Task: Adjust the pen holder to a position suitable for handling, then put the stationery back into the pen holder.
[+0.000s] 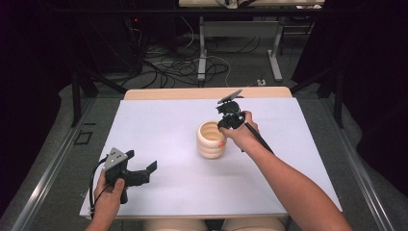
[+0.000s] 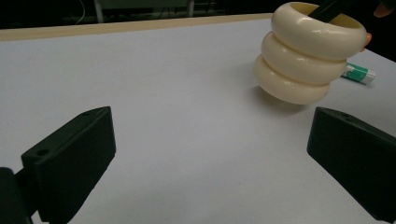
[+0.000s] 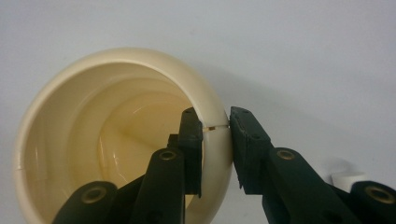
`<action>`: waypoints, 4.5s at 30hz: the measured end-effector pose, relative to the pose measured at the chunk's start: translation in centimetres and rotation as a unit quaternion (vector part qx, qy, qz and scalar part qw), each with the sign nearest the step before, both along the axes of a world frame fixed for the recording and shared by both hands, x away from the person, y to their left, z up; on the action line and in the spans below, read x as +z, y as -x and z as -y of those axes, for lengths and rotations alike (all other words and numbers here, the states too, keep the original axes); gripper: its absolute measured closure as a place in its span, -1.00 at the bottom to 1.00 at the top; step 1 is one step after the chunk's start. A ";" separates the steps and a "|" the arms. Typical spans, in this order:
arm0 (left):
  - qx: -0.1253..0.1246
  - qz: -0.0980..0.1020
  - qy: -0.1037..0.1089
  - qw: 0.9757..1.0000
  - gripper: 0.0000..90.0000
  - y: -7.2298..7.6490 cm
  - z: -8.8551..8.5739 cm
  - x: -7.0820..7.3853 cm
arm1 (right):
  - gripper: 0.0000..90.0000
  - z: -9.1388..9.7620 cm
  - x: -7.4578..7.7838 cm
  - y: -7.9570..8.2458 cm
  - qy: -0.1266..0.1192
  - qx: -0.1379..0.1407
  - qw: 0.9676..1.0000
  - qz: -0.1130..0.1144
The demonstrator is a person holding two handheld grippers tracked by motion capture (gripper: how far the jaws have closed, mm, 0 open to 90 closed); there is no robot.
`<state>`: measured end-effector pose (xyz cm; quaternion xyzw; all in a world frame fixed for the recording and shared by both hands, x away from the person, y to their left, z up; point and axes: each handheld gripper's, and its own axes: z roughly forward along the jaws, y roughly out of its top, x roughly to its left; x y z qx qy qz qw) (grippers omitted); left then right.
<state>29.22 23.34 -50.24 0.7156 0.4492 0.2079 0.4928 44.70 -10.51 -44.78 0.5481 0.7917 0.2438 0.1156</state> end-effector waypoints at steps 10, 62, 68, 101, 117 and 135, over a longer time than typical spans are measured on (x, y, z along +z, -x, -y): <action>0.000 -0.001 -0.001 1.000 -0.98 0.0 0.0 0.0 | 0.66 0.3 -0.7 1.2 0.011 0.014 1.000 -0.024; 0.002 -0.003 -0.002 1.000 -0.98 -0.1 0.1 -0.1 | 0.02 2.8 0.5 2.8 -0.055 0.048 0.997 -0.003; 0.004 -0.006 0.001 1.000 -0.98 -0.1 0.1 -0.1 | -0.11 3.3 1.0 2.7 -0.071 0.062 0.995 0.012; 0.002 -0.006 0.000 1.000 -0.98 0.0 0.2 -0.1 | -0.28 10.3 1.5 -2.1 -0.018 0.064 0.997 0.047; 0.003 -0.007 -0.002 1.000 -0.98 0.0 0.3 -0.2 | -0.23 11.8 -1.3 -3.5 0.048 0.066 0.997 0.014; 0.003 -0.008 -0.002 1.000 -0.98 -0.1 0.3 -0.2 | 0.04 11.5 -4.6 -3.9 0.086 0.078 0.991 -0.062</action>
